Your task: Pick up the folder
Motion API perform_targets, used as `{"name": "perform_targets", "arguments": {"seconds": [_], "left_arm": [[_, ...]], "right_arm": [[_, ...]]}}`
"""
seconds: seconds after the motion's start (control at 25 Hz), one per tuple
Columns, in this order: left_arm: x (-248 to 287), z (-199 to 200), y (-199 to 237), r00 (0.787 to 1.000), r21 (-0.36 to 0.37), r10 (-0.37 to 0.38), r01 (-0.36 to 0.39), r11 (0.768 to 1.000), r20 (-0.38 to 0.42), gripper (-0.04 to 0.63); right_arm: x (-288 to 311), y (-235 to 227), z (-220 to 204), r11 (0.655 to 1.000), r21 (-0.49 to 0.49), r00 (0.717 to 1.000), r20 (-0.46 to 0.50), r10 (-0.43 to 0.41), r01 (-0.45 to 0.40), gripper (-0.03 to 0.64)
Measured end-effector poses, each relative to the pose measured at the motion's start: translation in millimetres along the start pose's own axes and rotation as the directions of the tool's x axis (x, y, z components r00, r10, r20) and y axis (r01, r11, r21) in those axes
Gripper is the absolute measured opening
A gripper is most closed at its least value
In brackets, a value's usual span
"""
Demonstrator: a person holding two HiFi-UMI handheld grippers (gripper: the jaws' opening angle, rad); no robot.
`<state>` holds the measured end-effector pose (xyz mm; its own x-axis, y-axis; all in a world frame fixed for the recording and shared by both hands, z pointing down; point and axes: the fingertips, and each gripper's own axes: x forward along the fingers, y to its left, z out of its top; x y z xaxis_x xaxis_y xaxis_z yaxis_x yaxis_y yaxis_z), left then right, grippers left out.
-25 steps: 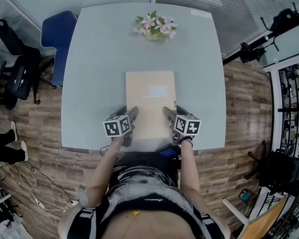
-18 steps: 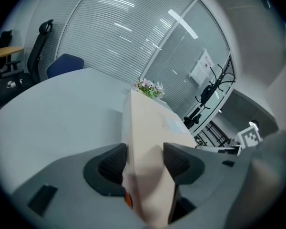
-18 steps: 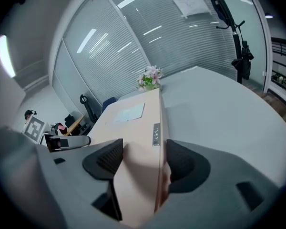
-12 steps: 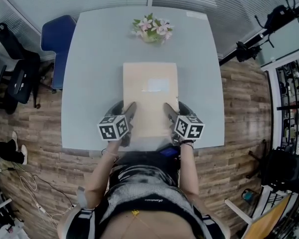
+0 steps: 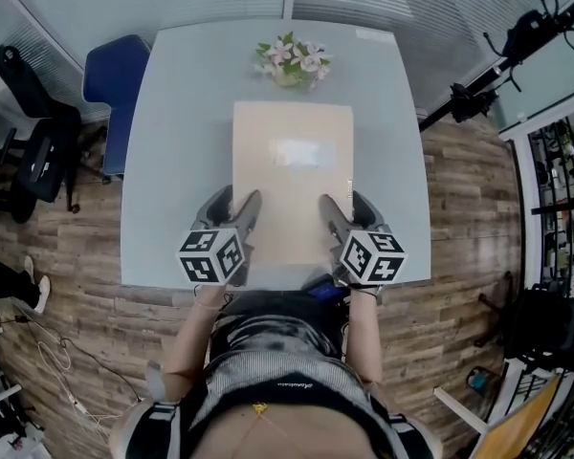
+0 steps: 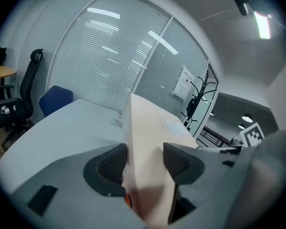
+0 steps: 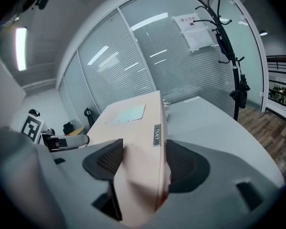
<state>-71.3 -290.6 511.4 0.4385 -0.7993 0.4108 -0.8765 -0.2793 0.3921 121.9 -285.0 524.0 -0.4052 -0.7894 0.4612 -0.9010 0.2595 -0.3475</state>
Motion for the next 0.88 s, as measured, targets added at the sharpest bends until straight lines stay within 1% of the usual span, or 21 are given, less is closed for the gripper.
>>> {"name": "perform_targets", "arguments": {"seconds": [0.24,0.52,0.68,0.88], "left_arm": [[-21.8,33.1,-15.4,0.996,0.027,-0.022,0.02,0.999,0.089,0.239],[-43.2,66.1,-28.1,0.983,0.063,-0.041,0.03,0.998,0.177,0.239],[-51.8,78.3,-33.8,0.976,0.084,-0.047,0.03,0.996,0.212,0.239],[-58.3,84.3,-35.8,0.972,0.088,-0.05,0.031,0.996,0.229,0.239]], "right_arm": [[-24.0,20.1,35.1,0.998,-0.061,0.996,0.084,-0.002,0.007,0.285],[-42.6,38.3,66.2,0.995,-0.102,0.986,0.167,0.021,-0.004,0.282],[-51.1,45.4,76.6,0.994,-0.112,0.98,0.199,0.027,-0.005,0.281],[-56.8,51.1,82.5,0.992,-0.127,0.976,0.217,0.029,-0.001,0.279]]}}
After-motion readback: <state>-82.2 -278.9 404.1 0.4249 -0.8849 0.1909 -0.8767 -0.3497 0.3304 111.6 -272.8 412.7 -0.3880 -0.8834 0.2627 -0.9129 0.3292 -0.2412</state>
